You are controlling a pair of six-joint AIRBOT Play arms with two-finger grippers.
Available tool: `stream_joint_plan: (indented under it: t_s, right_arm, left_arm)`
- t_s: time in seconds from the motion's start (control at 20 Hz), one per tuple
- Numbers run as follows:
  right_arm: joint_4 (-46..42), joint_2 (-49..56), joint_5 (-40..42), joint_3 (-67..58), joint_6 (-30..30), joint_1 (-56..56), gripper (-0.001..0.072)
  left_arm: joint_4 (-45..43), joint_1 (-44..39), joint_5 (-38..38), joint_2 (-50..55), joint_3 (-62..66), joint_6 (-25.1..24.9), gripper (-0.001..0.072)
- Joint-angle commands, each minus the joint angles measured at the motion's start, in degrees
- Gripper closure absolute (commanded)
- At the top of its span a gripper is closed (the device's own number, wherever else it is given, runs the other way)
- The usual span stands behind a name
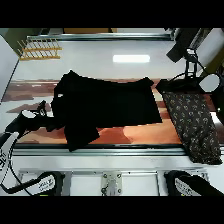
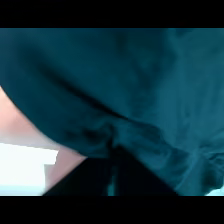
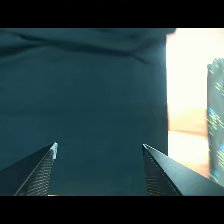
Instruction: Fold the clothes and pants, and hang the long-sleeved shirts on hangers.
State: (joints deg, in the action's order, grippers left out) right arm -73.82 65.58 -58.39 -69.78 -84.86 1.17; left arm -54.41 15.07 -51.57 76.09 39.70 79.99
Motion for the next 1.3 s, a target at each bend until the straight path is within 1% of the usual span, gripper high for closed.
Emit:
stream_joint_plan:
  t_s: [0.0,0.1,0.2,0.3,0.35,0.4,0.55,0.6,0.75,0.85,0.95,1.15,1.2,1.25]
  right_arm:
    - [-5.0,-0.6,-7.3,0.2,0.0,-2.1,0.0128]
    - [-5.1,-1.6,-11.5,3.2,-1.0,-6.3,0.0129]
    - [-5.0,-2.9,-12.8,10.3,-5.7,-11.7,0.0128]
    - [-4.4,-3.3,-11.8,18.8,-13.5,-16.5,0.0126]
    - [-3.0,-3.2,-9.0,23.8,-16.1,-18.5,0.0126]
    - [-0.8,-3.2,-5.4,27.7,-17.1,-19.6,0.0126]
    - [9.7,-2.8,8.1,36.5,-16.6,-19.5,0.0126]
    - [12.6,-2.1,11.6,37.8,-14.1,-18.6,0.0126]
    - [19.2,1.9,19.1,38.0,-9.0,-13.9,0.0126]
    - [23.8,4.7,24.4,37.6,-7.8,-10.8,0.0126]
    - [25.1,7.3,27.4,36.4,-7.8,-7.8,0.0126]
    - [25.0,10.8,28.0,32.3,-6.0,-3.3,0.0129]
    - [25.0,10.9,28.4,31.7,-4.4,-3.0,0.0240]
    - [25.0,10.9,28.3,31.0,-1.6,-3.0,0.0516]
  left_arm:
    - [-0.1,-1.5,-1.8,-0.2,2.4,0.3,0.0701]
    - [-0.2,-1.3,-2.3,-3.3,1.2,0.0,0.0700]
    - [-0.1,-1.3,-2.2,-6.4,-1.3,-1.7,0.0700]
    - [-0.1,-1.3,-2.0,-8.2,-3.2,-1.8,0.0700]
    - [-0.1,-1.3,-1.5,-8.8,-3.9,-1.8,0.0700]
    - [0.0,-1.3,-0.7,-9.3,-4.4,-1.8,0.0700]
    - [0.0,-1.3,-0.4,-9.7,-4.7,-1.8,0.0701]
    - [0.0,-1.3,-0.4,-9.7,-4.7,-1.8,0.0700]
    - [0.0,-1.3,-0.1,-9.7,-4.7,-1.8,0.0701]
    - [0.0,-1.3,0.4,-9.7,-4.7,-1.8,0.0700]
    - [0.0,-1.3,0.9,-9.7,-4.7,-1.8,0.0701]
    - [0.0,-1.3,1.3,-9.7,-4.7,-1.8,0.0700]
    - [0.0,-1.3,1.2,-9.7,-4.7,-1.8,0.0700]
    - [0.0,-1.3,1.2,-9.7,-4.7,-1.8,0.0701]
